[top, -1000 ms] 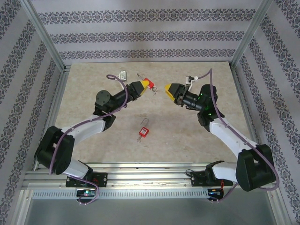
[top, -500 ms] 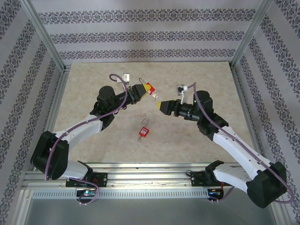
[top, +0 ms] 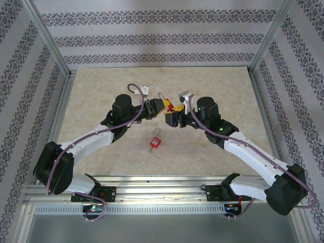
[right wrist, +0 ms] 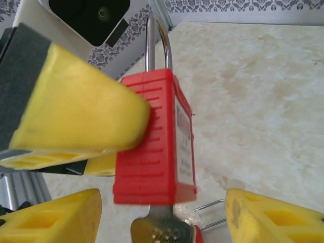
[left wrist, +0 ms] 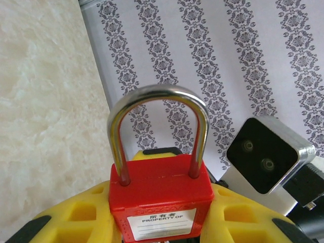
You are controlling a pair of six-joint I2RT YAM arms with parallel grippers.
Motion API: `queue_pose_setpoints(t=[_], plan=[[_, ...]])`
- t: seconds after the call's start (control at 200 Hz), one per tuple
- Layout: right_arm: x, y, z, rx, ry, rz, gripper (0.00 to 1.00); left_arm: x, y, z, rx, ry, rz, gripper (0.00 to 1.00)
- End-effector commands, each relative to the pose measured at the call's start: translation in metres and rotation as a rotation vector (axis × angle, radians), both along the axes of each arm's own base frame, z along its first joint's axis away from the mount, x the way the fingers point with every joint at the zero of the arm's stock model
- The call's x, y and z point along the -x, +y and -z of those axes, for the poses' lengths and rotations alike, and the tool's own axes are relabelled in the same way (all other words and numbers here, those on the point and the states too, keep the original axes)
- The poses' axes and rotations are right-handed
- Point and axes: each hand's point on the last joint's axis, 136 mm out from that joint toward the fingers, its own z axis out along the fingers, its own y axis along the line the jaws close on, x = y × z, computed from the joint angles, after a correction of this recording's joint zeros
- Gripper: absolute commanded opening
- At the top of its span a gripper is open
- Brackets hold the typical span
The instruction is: Unlock with the key
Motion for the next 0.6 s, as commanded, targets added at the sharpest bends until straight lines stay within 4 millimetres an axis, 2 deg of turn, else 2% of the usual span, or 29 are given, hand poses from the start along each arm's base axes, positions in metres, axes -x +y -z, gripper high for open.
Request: queue_pose_setpoints(t=[0.0, 0.145, 0.23, 0.47, 0.595], plan=[[-0.008, 0.0, -0.015, 0.015, -0.081, 0.013, 0.62, 0.007, -0.007, -0.022, 0.025, -0.06, 0.036, 0.0], [-0.009, 0.002, -0.018, 0.01, -0.117, 0.005, 0.56, 0.009, -0.01, -0.018, 0.04, -0.025, 0.053, 0.0], [-0.01, 0.001, -0.021, 0.004, -0.144, 0.009, 0.48, 0.01, -0.01, -0.016, 0.059, -0.004, 0.056, 0.0], [-0.005, 0.0, -0.032, -0.023, -0.217, -0.008, 0.41, 0.012, -0.013, -0.01, 0.1, 0.052, 0.073, 0.0], [-0.003, 0.005, -0.032, -0.032, -0.22, -0.038, 0.31, 0.014, -0.016, -0.012, 0.119, 0.063, 0.085, 0.0]])
